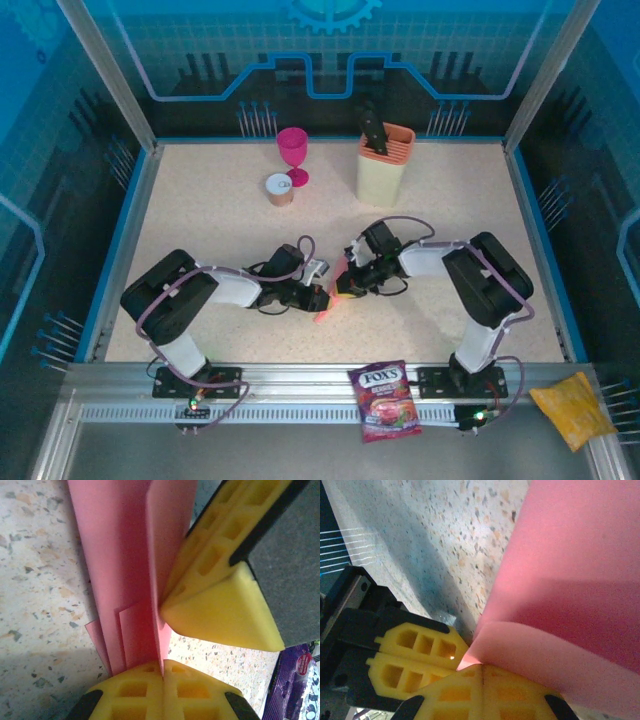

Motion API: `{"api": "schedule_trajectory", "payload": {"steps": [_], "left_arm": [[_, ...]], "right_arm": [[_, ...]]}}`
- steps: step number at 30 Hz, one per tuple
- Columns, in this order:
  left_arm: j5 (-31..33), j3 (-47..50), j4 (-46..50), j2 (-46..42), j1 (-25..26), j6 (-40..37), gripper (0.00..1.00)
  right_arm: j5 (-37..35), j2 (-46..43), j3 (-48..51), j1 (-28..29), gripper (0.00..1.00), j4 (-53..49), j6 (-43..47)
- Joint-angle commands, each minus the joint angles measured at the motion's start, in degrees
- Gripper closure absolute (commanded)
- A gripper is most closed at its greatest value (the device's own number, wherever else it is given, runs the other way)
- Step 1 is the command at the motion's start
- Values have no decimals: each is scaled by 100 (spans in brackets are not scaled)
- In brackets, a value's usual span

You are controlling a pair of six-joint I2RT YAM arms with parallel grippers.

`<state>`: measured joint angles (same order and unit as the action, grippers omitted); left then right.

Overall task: Fold a paper plane with a square sheet of paper (pick it up from the middle)
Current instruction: Fold the wing for the fifth time at the center of the table.

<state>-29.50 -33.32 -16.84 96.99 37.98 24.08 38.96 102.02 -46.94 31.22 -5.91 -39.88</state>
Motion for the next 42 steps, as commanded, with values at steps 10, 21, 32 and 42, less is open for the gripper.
{"api": "schedule_trajectory", "payload": {"steps": [10, 21, 32, 42], "left_arm": [[329, 337, 805, 384, 6, -30, 100], [299, 369, 787, 383, -2, -34, 100], [325, 398, 683, 421, -10, 66, 100], [302, 377, 655, 463, -10, 101, 100]], "right_arm": [[-602, 275, -133, -238, 100, -549, -64], [-786, 229, -143, -706, 100, -926, -25], [-739, -373, -230, -1477, 100, -1237, 145], [-357, -976, -95, -589, 100, -1032, 284]]}}
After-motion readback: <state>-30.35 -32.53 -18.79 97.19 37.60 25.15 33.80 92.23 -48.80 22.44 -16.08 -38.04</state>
